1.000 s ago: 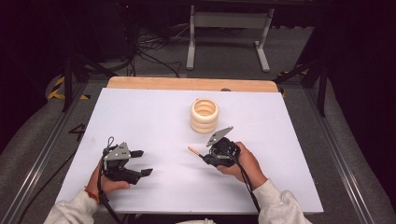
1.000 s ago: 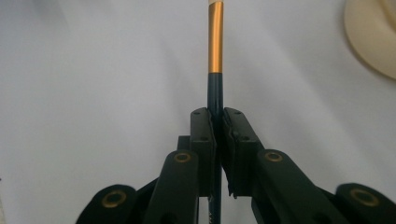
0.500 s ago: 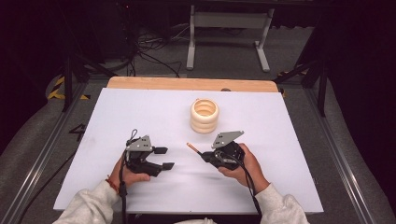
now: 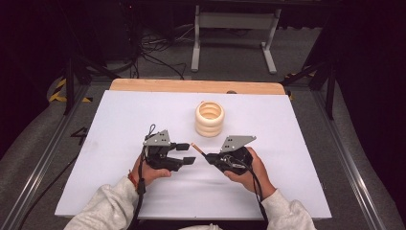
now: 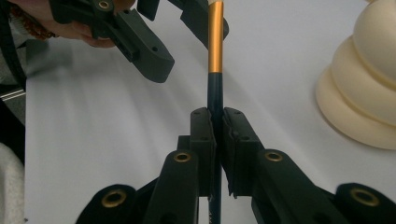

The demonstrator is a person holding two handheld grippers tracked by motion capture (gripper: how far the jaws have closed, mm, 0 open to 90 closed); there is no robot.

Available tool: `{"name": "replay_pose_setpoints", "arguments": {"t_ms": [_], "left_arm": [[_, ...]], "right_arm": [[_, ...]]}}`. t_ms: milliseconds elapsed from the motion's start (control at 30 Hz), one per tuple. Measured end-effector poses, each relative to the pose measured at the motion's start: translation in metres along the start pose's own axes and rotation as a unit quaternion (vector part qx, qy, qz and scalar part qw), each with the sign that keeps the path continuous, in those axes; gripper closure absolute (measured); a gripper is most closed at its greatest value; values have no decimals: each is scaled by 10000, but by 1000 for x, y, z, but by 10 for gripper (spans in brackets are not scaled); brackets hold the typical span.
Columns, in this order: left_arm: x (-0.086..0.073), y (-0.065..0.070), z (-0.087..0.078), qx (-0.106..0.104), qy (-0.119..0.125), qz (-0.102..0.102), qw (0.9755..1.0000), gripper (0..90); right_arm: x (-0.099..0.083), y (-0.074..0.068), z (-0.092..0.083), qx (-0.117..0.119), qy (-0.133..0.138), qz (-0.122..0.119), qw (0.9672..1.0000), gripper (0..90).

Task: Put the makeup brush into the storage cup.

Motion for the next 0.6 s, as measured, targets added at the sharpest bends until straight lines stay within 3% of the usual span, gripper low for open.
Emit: {"name": "replay_pose_setpoints", "arguments": {"t_ms": [100, 233, 600], "left_arm": [[7, -1, 0, 9, 141, -8, 9999, 431], [8, -1, 3, -3, 138, -21, 9999, 425], [16, 3, 12, -155, 311, -73, 9994, 485]], "right_arm": [[2, -2, -1, 20, 103, -28, 9999, 836], [7, -2, -5, -5, 325, -57, 9995, 836], [9, -5, -4, 61, 442, -114, 9989, 836]]}}
Point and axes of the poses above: each handheld gripper's, and its own axes: z roughly forward along the jaws, x roughly out of its top, y roughly to its right, the point moved 8 cm from there along z, roughly forward along the jaws, and after that the axes turned 3 degrees about z, right-handed, at the moved point
